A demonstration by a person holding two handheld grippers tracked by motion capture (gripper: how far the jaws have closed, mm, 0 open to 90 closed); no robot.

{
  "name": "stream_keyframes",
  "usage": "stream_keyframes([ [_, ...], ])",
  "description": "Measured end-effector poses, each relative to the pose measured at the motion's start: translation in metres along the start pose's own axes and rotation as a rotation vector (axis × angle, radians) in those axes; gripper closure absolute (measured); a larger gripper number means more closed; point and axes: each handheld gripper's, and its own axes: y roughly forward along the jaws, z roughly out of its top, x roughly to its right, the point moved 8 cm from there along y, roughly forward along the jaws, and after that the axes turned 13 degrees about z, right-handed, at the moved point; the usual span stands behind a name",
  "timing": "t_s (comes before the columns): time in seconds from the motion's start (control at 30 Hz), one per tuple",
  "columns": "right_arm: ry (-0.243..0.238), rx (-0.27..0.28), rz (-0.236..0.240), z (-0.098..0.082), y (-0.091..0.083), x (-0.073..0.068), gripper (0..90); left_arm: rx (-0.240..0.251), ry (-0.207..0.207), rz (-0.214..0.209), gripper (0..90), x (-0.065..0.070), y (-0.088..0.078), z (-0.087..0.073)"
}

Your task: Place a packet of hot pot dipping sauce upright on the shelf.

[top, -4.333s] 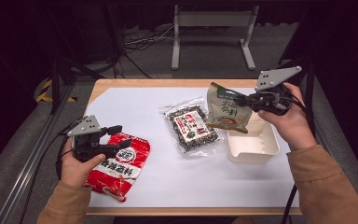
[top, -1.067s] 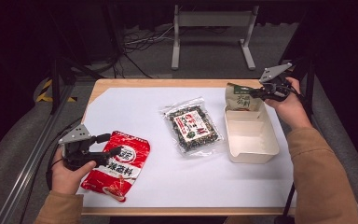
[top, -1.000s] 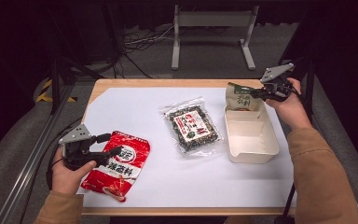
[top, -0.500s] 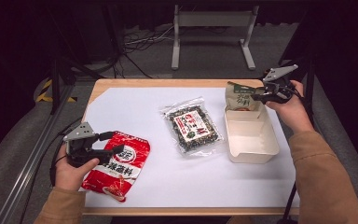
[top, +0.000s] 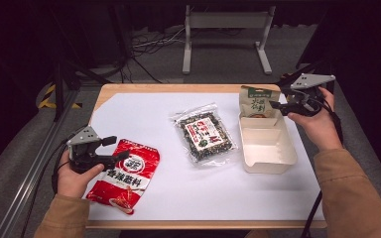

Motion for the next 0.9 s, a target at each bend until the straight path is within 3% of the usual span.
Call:
stream_keyframes([
  [0.1, 0.004, 0.064, 0.037, 0.006, -0.012, -0.023, 35.4, 0.005, -0.01, 0.003, 25.1, -0.003, -0.001, 0.0],
  [0.13, 0.004, 0.064, 0.037, 0.006, -0.012, -0.023, 35.4, 0.005, -0.01, 0.003, 24.8, -0.003, -0.001, 0.0],
  [0.17, 0.014, 0.106, 0.074, 0.009, -0.016, -0.039, 35.8, 0.002, -0.01, 0.001, 24.1, -0.005, -0.001, -0.001],
  [0.2, 0.014, 0.106, 0.074, 0.009, -0.016, -0.039, 35.8, 0.001, -0.008, 0.003, 24.1, -0.006, -0.001, -0.002],
  [0.23, 0.02, 0.135, 0.115, 0.01, -0.017, -0.055, 36.4, -0.006, -0.011, 0.003, 24.0, -0.007, -0.001, -0.003],
  [0.3, 0.022, 0.145, 0.13, 0.01, -0.017, -0.061, 36.4, -0.01, -0.016, 0.008, 23.9, -0.008, -0.001, -0.004],
  [0.5, 0.048, 0.178, 0.224, 0.006, -0.008, -0.11, 37.2, -0.012, -0.024, 0.024, 23.4, -0.011, -0.005, -0.004],
  [0.6, 0.049, 0.168, 0.231, 0.004, -0.003, -0.123, 37.1, -0.015, -0.036, 0.017, 23.5, -0.013, -0.007, -0.005],
  [0.7, 0.041, 0.157, 0.226, 0.002, 0.0, -0.13, 37.2, -0.02, -0.021, 0.018, 24.1, -0.013, -0.008, -0.006],
  [0.9, 0.048, 0.19, 0.27, 0.0, 0.004, -0.151, 38.3, -0.026, 0.0, 0.026, 23.6, -0.013, -0.007, -0.006],
])
